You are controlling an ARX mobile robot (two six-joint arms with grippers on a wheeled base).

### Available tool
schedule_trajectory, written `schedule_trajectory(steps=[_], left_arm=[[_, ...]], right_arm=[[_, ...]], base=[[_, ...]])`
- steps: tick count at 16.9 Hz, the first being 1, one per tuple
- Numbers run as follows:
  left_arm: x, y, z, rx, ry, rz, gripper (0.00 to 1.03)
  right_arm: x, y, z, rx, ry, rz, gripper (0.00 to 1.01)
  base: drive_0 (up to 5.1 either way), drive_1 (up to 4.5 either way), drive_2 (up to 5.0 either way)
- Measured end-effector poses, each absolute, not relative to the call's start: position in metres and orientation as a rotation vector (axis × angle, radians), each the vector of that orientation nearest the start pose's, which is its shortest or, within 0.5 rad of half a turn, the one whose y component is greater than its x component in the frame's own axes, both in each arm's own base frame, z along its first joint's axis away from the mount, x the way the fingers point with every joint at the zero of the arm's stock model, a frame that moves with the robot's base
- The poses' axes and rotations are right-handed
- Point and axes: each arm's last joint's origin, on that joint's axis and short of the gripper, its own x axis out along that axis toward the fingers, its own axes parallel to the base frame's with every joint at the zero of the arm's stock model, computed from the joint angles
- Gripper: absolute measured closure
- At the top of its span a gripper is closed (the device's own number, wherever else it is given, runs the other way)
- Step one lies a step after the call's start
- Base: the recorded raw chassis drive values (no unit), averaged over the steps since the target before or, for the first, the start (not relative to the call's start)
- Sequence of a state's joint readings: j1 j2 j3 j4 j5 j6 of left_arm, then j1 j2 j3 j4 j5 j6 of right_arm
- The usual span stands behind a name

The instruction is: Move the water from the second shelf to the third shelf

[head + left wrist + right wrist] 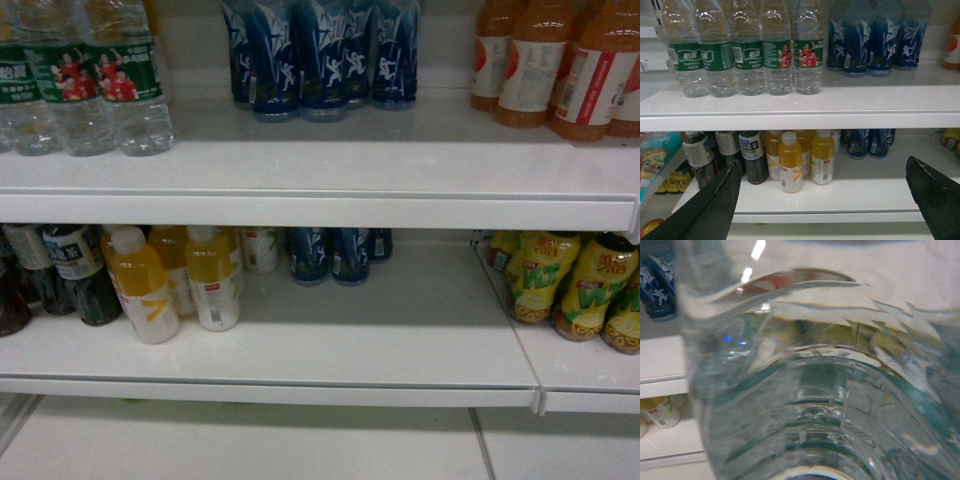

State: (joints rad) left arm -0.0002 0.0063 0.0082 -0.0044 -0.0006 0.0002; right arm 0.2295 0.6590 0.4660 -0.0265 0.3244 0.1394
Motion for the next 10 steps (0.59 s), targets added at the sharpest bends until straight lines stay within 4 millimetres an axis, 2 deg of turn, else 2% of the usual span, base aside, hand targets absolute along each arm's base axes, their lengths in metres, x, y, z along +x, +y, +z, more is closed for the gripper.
schedule_trajectory(steps=[10], left_arm=[[0.0976,0.0,0.1652,0.0,0.004,0.0,0.05]], right_arm=[[0.1542,0.0266,0.2563,0.079,0.204,-0.11,0.58]], base=[[-4.9,2.48,2.5]])
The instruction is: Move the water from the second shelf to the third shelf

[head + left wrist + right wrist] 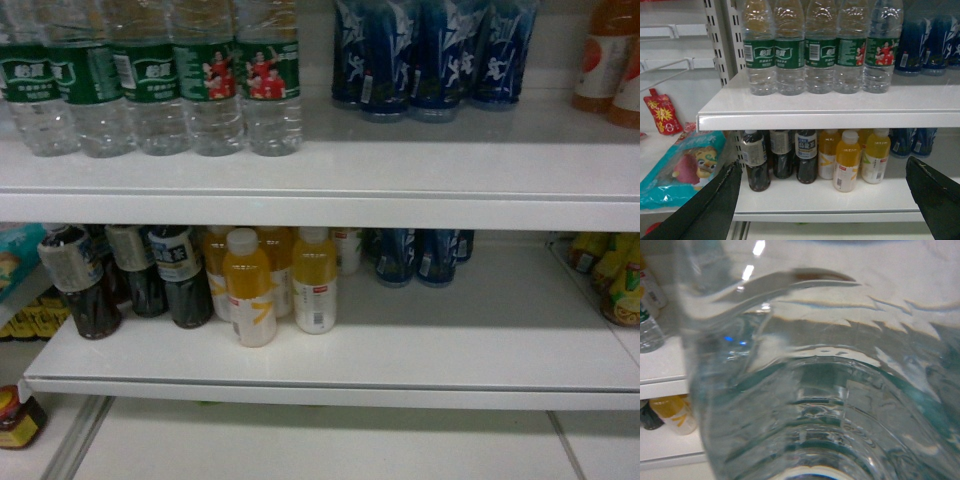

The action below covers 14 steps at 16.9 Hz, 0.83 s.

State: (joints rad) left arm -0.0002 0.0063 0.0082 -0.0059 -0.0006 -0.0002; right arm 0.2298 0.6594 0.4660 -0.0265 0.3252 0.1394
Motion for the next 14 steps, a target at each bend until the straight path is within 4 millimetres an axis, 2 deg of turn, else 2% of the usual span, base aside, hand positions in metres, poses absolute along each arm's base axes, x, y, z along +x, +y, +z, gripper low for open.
schedule_trajectory(steps=[14], left_arm=[[0.0976,0.0,0.1655,0.0,0.001,0.0,0.05]], right_arm=[[0.1542,0.0266,0.2565,0.08,0.202,-0.109,0.58]], base=[[-4.9,2.48,2.3]])
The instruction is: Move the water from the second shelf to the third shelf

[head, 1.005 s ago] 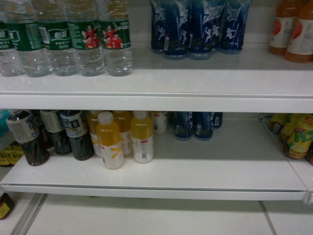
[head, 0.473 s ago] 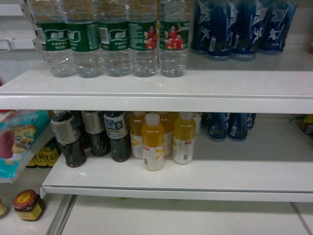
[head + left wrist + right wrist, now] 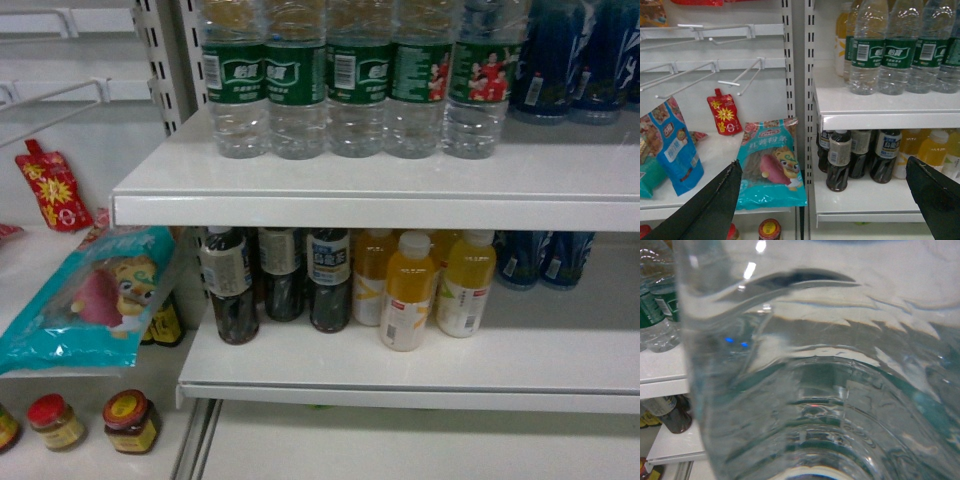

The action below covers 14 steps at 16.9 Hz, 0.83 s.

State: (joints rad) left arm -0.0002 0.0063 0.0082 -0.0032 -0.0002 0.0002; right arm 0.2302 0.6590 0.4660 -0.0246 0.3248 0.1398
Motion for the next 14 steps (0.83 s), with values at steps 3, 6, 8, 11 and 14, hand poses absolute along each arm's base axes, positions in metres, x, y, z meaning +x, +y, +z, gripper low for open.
schedule_trajectory(steps=[3,6,8,11,14], left_arm=[[0.0976,0.0,0.1653,0.0,0.004,0.003,0.05],[0.0976,0.0,0.1658,0.0,-0.002,0.002,0.05],[0.0976,0.0,0.1655,0.0,0.001,0.002,0.05],[0.0976,0.0,0.1655,0.0,0.001,0.002,0.05],[0.0976,-0.0001,0.1655,0.0,0.001,0.0,0.05]], right_arm=[[0.154,0.0281,0.2571,0.082,0.198,-0.089,0.58],[0.1537,0.0285,0.2569,0.082,0.201,-0.086,0.58],[0.1536,0.0282,0.256,0.079,0.208,-0.095,0.58],[0.1539,0.0282,0.2565,0.08,0.202,-0.097,0.58],[0.1539,0.0282,0.2563,0.08,0.204,-0.096,0.58]], base=[[0.0,0.0,0.0],[0.0,0.0,0.0],[0.0,0.0,0.0],[0.0,0.0,0.0],[0.0,0.0,0.0]])
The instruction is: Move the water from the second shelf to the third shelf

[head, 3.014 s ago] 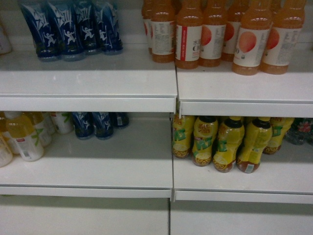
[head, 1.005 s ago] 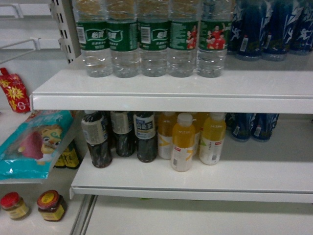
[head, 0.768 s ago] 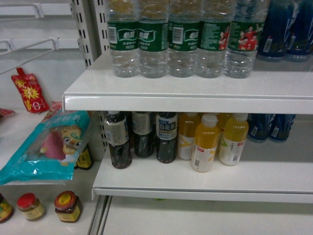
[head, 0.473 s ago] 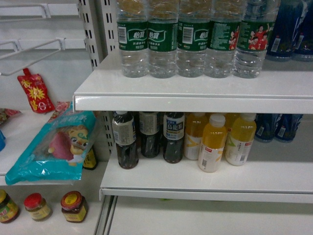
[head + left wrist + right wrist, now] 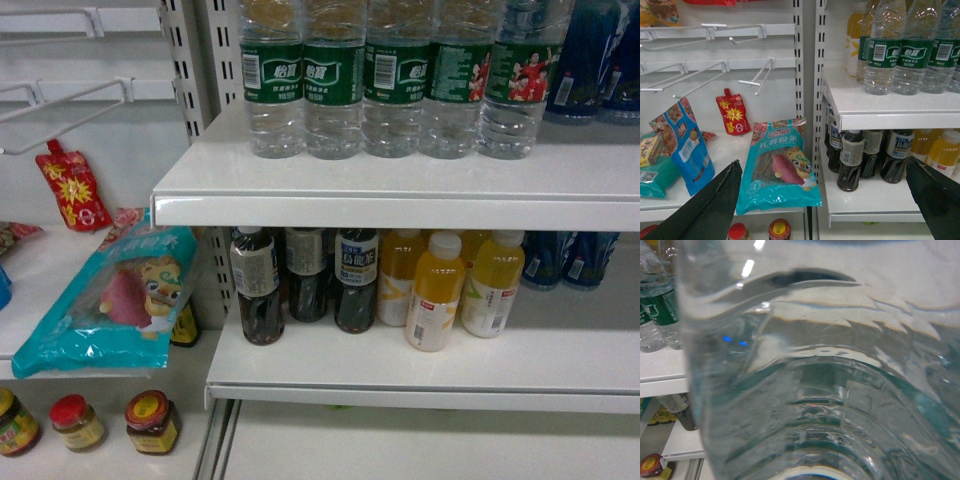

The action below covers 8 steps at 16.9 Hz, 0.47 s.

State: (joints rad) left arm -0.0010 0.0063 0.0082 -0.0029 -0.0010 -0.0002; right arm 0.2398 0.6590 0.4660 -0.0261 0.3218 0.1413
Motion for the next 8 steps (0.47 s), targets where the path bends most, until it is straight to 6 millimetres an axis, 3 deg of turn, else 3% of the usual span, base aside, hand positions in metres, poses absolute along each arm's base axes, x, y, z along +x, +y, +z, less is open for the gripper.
schedule_trajectory(steps=[8], left_arm=[[0.0976,-0.0001,0.1655,0.0,0.001,0.0,0.05]], right_arm=[[0.1539,0.0282,0.2563,0.079,0.205,-0.097,0.58]], base=[[0.0,0.0,0.0]])
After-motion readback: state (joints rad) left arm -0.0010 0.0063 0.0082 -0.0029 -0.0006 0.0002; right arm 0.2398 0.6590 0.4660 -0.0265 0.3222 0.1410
